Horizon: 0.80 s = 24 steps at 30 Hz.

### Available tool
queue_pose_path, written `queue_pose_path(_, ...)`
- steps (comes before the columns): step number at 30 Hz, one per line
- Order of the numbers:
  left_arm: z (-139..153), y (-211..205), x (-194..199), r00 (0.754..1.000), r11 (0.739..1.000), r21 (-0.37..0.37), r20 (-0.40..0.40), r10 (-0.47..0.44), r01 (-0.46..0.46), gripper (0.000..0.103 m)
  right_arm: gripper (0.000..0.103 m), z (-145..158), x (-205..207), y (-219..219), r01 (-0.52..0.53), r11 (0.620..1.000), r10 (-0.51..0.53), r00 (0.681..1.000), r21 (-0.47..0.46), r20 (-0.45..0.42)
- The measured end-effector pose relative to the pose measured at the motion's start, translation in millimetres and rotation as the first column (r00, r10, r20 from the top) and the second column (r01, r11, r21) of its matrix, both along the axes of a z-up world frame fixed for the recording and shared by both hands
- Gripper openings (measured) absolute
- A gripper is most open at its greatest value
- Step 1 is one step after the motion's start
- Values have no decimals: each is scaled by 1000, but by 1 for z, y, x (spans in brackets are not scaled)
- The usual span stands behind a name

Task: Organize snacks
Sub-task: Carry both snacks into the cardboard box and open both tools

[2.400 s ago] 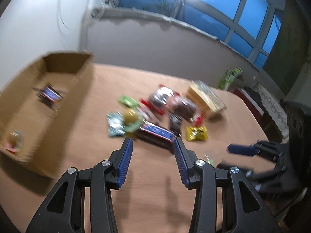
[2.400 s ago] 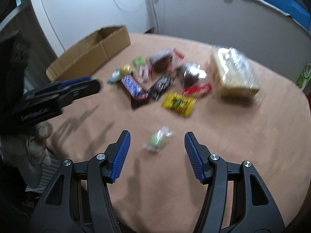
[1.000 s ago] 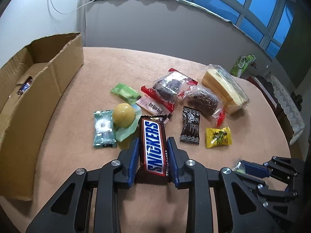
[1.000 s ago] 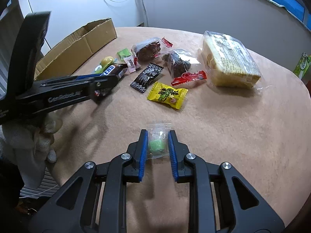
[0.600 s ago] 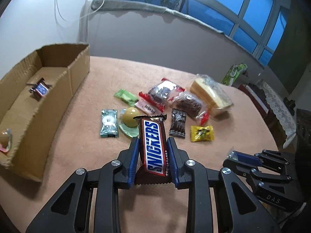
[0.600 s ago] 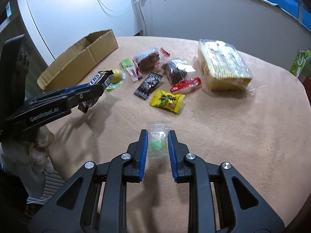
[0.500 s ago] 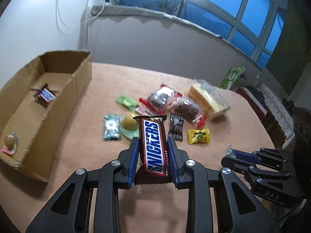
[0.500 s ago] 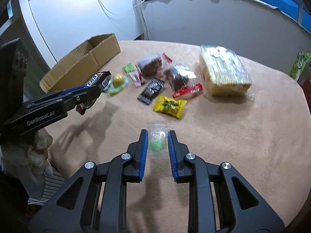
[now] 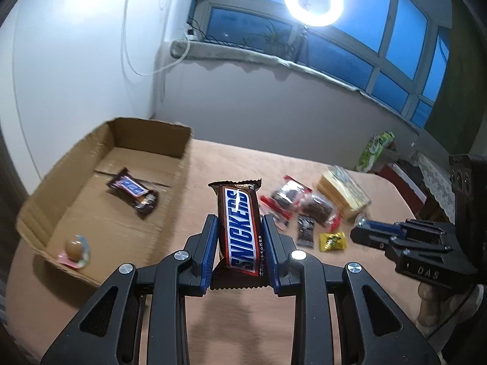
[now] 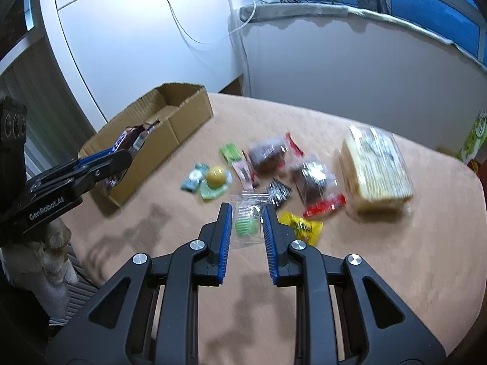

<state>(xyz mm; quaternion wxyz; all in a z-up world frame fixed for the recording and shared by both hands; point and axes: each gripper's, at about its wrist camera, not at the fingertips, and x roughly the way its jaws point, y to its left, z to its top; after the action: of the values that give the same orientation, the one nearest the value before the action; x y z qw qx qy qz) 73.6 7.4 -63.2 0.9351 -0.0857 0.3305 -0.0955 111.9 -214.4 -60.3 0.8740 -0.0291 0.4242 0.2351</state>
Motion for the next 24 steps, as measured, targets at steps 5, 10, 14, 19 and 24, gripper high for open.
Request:
queue_pose_path(5, 5, 25, -2, 998, 998, 6, 19, 57, -57, 27, 22, 16, 18, 15, -22, 1000, 21, 999, 13, 28)
queue_pose_path(10, 8, 50, -1, 993, 994, 12, 34, 111, -111, 27, 22, 32, 39, 33, -42, 998, 40, 998, 38, 51)
queue_pose_path(14, 7, 71, 0, 987, 988, 16, 37, 154, -155, 27, 22, 41, 58, 53, -62, 997, 59, 996, 47, 61)
queue_pose_path(19, 2, 93, 4, 979, 980, 19, 28, 200, -200, 27, 22, 45, 76, 85, -95, 995, 92, 993, 34, 74)
queue_pose_path(24, -4, 112, 8, 971, 971, 28, 14, 237, -238, 27, 22, 47, 93, 117, -133, 991, 130, 988, 27, 81)
